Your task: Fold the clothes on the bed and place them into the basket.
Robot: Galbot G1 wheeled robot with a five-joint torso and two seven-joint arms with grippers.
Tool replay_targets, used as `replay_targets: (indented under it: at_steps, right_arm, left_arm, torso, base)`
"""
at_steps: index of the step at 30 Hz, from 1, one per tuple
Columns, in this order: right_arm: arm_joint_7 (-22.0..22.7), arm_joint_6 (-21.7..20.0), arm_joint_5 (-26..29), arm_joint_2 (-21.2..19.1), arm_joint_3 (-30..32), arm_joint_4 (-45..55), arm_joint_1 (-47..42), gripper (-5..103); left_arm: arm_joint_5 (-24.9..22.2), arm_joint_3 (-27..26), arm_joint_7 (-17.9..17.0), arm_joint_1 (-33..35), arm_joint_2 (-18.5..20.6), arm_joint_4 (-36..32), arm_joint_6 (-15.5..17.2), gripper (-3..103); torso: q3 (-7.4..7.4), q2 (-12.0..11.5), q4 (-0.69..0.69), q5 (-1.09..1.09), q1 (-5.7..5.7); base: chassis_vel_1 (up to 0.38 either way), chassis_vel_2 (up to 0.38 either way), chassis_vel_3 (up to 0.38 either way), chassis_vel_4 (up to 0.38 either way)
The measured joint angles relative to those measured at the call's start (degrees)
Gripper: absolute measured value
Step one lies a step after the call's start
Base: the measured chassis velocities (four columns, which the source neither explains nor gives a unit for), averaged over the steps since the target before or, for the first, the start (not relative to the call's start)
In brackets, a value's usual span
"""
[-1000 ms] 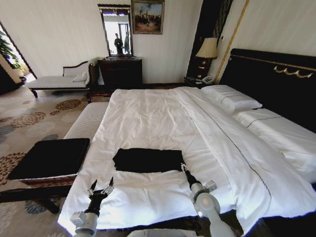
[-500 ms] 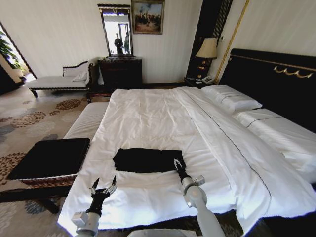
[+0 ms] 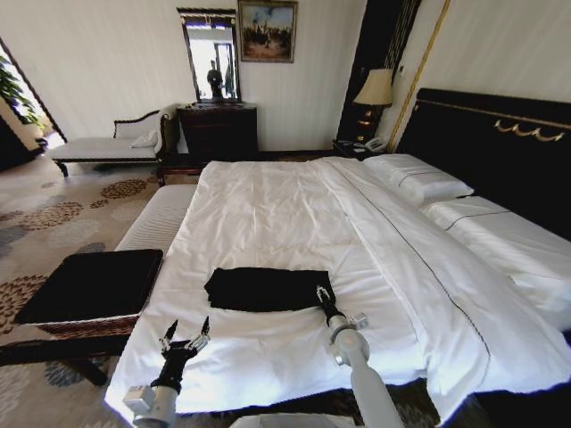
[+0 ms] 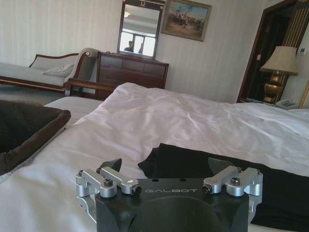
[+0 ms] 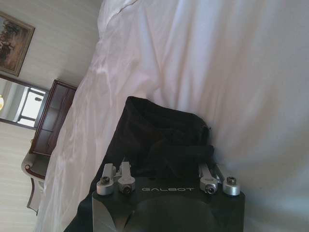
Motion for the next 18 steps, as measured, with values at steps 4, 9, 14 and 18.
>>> replay_targets:
  at_steps: [4,9,14,18]
  right_arm:
    - [-0.92,0.34,-0.01,0.4,0.38,-0.97,0.49,41]
    - [-1.64,0.83,-0.02,0.41,0.57,-1.81,1.14,25]
    - [-1.95,1.1,-0.05,-0.11,0.55,-1.62,1.0,6]
    - [-2.15,1.44,-0.72,-0.12,0.41,-0.47,0.29,6]
  left_arm:
    - [0.08,-0.34,0.0,0.58,-0.28,-0.48,0.0,100]
    - [0.55,-0.6,0.01,1.2,-1.19,-1.05,-0.04,100]
    - [0.8,-0.61,0.07,1.47,-1.7,-1.12,-0.11,100]
    - [0.86,-0.58,0.07,1.4,-1.62,-1.14,-0.11,100]
  torso:
    - [0.0,0.0,0.0,0.0,0.0]
    - [0.0,-0.01,0.02,0.01,0.0]
    - [0.0,0.0,0.02,0.01,0.0]
    - [-0.01,0.0,0.0,0.0,0.0]
  base:
    - [0.0,0.0,0.0,0.0]
    - [0.0,0.0,0.0,0.0]
    - [0.0,0.0,0.0,0.0]
    - [0.0,0.0,0.0,0.0]
